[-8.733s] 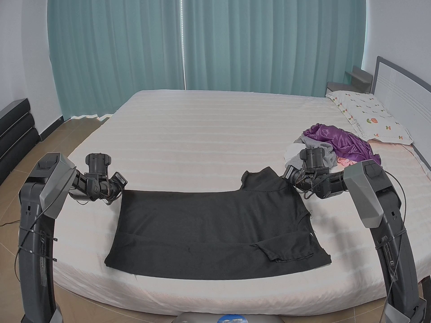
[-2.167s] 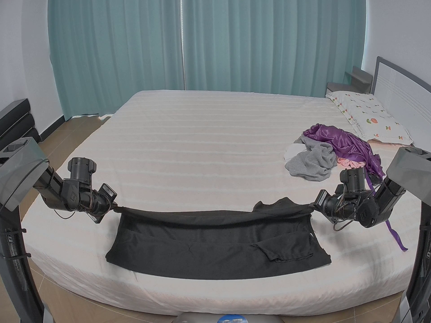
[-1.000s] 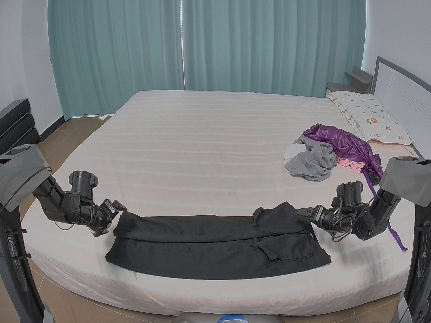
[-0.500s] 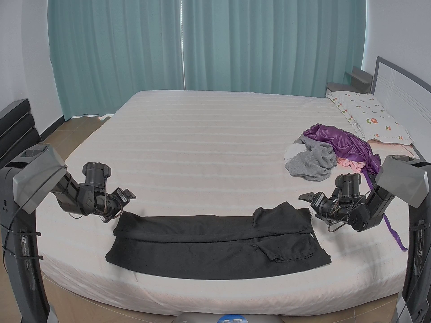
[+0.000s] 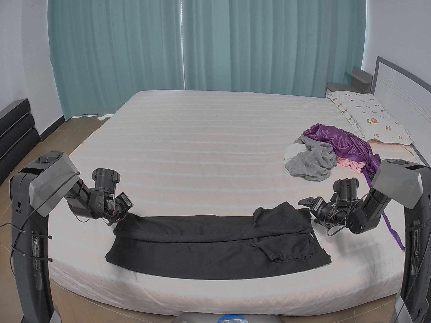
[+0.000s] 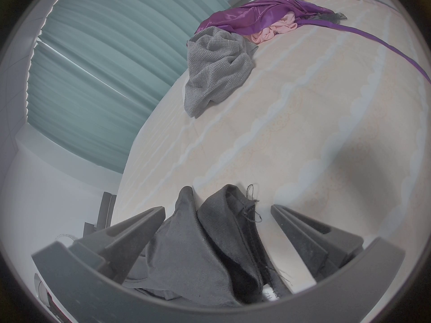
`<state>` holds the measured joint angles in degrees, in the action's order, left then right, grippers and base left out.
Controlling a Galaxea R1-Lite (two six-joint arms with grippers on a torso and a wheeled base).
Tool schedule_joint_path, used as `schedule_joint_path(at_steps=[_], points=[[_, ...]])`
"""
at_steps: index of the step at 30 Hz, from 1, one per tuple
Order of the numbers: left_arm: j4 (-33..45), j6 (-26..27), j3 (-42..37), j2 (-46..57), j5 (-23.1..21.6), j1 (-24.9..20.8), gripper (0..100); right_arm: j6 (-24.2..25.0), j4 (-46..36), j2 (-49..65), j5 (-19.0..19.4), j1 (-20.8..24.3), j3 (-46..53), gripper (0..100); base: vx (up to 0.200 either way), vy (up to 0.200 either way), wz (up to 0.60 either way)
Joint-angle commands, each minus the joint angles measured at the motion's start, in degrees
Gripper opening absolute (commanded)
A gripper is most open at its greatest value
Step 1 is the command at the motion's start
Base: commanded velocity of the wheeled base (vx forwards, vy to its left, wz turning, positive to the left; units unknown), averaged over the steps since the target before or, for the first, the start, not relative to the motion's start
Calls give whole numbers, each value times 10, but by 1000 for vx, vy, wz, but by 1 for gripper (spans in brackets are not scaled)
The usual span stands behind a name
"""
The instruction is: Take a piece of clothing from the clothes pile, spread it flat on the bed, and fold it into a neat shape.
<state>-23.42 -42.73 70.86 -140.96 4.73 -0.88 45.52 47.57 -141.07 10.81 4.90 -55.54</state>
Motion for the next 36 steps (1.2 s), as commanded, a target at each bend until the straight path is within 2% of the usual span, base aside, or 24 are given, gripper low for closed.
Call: schedule_joint_path(at_steps=[1, 4, 12, 16, 21, 25, 26, 36], points=[[0, -15, -6, -4, 7, 8, 0, 0, -3, -5, 0, 1, -7, 100, 0, 0, 0], [0, -33, -5, -2, 8, 15, 0, -1, -3, -9, -1, 4, -8, 100, 0, 0, 0], [-1, -43, 3, -7, 8, 27, 0, -1, -11, -11, -4, 5, -19, 100, 0, 0, 0], [-1, -42, 6, -8, 8, 27, 0, -3, -44, -15, -11, 6, -39, 100, 0, 0, 0], [-1, -42, 6, -8, 8, 26, 0, -8, -49, -31, -40, 14, -55, 100, 0, 0, 0], [-1, -41, 5, -8, 8, 26, 0, -17, -49, -39, -43, 14, -60, 100, 0, 0, 0], [-1, -41, 5, -7, 8, 26, 0, -19, -49, -40, -43, 14, -61, 0, 0, 0, 0], [-1, -40, 5, -7, 8, 25, 0, -15, -41, -39, -55, 10, -66, 0, 0, 0, 0]])
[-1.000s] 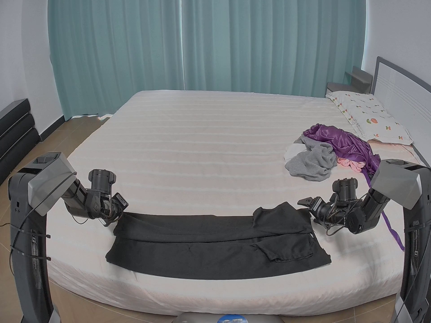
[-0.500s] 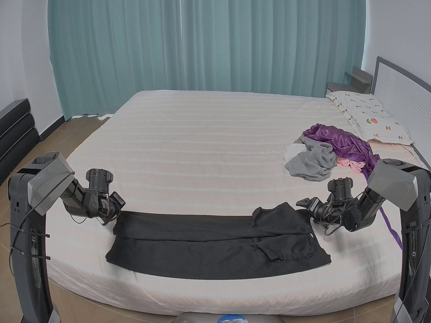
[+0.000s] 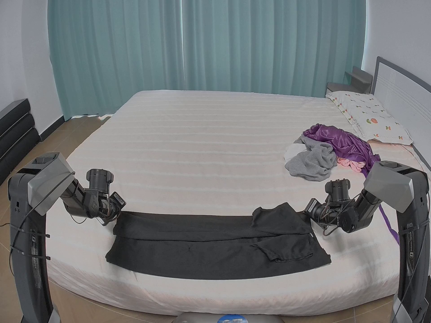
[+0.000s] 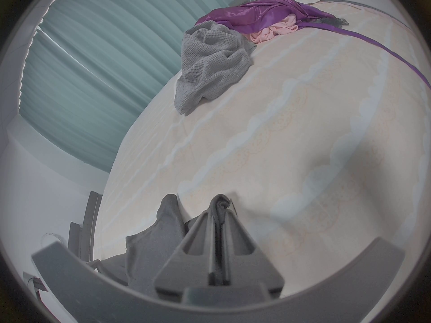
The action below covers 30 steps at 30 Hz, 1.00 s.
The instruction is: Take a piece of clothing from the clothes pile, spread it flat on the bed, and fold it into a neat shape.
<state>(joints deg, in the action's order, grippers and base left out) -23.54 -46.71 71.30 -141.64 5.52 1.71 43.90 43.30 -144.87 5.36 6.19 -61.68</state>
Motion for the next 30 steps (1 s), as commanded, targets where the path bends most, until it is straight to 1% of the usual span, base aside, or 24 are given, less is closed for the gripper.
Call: schedule_joint_path(at_steps=[1, 10, 16, 30], points=[[0, 0, 1, 0, 0, 0, 0, 1, 1, -1, 0, -3, -5, 0, 0, 0, 0], [-1, -2, 10, 0, -1, 0, 0, 7, 1, 3, -4, -17, -7, 0, 0, 0, 0], [-1, -3, 23, -2, -1, -1, 0, 21, 14, 4, -4, -19, -6, 0, 0, 0, 0], [1, -3, 37, -11, -2, -3, 0, 21, 15, 3, -10, -19, -4, 0, 0, 0, 0]])
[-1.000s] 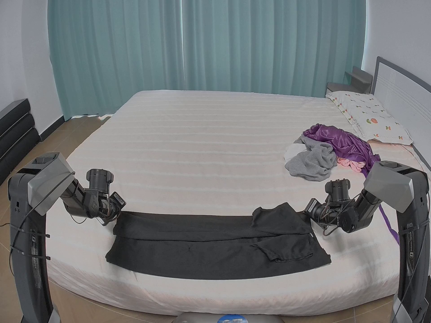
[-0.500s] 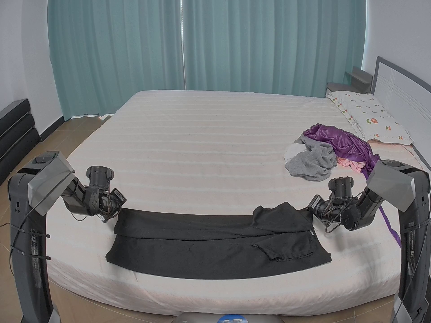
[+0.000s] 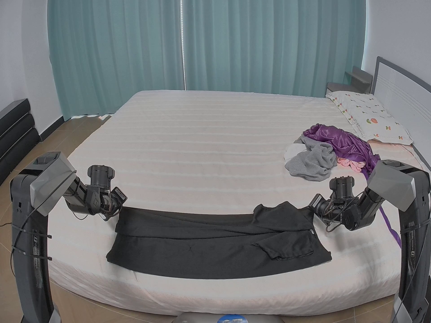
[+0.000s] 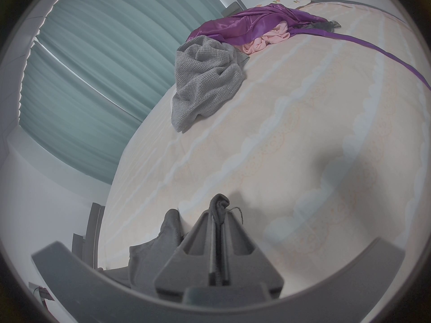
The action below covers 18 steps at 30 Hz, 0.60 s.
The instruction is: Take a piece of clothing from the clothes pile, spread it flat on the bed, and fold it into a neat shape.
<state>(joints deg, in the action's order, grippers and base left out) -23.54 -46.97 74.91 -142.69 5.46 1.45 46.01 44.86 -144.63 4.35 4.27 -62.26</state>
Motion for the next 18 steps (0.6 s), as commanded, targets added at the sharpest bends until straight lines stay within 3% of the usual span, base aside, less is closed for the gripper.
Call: schedule_joint_path(at_steps=[1, 2, 11, 14, 18], points=[[1, -1, 1, 0, -1, 0, 100, 0, 1, 0, 0, 0, 2, 0, 0, 0, 0], [1, -1, 1, 0, -1, 0, 100, 0, 1, 0, 0, 0, 2, 100, 0, 0, 0], [1, -3, -20, 14, -11, 4, 100, 20, 1, 36, 4, -7, 32, 100, 0, 0, 0], [0, -21, -68, 58, -35, 7, 100, 64, 1, 81, 18, -12, 69, 100, 0, 0, 0], [-6, -22, -142, 122, -74, 12, 100, 71, 2, 106, 25, -7, 120, 100, 0, 0, 0]])
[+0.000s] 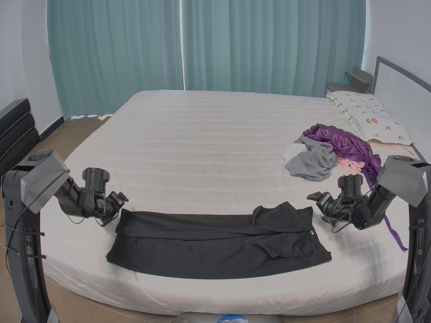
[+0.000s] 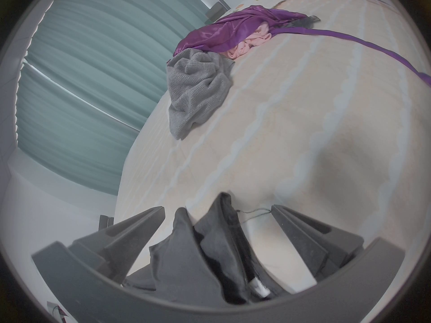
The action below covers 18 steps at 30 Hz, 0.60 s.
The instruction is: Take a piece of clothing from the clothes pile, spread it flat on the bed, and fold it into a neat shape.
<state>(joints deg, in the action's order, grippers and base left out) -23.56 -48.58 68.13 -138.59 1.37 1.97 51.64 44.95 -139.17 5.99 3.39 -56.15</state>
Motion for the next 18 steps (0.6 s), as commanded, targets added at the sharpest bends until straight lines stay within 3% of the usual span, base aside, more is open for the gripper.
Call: schedule_joint_path(at_steps=[1, 10, 12, 18], points=[[-9, -7, -84, 90, -38, 10, 100, 15, 2, 56, 9, 4, 67, 100, 0, 0, 0], [-26, -13, -206, 167, -90, 19, 100, 60, 44, 132, 23, 26, 198, 100, 0, 0, 0], [-48, -12, -266, 199, -102, 11, 100, 69, 86, 141, 32, 43, 255, 100, 0, 0, 0], [-80, -12, -334, 214, -113, 0, 100, 69, 155, 145, 32, 58, 318, 100, -200, 0, 0]])
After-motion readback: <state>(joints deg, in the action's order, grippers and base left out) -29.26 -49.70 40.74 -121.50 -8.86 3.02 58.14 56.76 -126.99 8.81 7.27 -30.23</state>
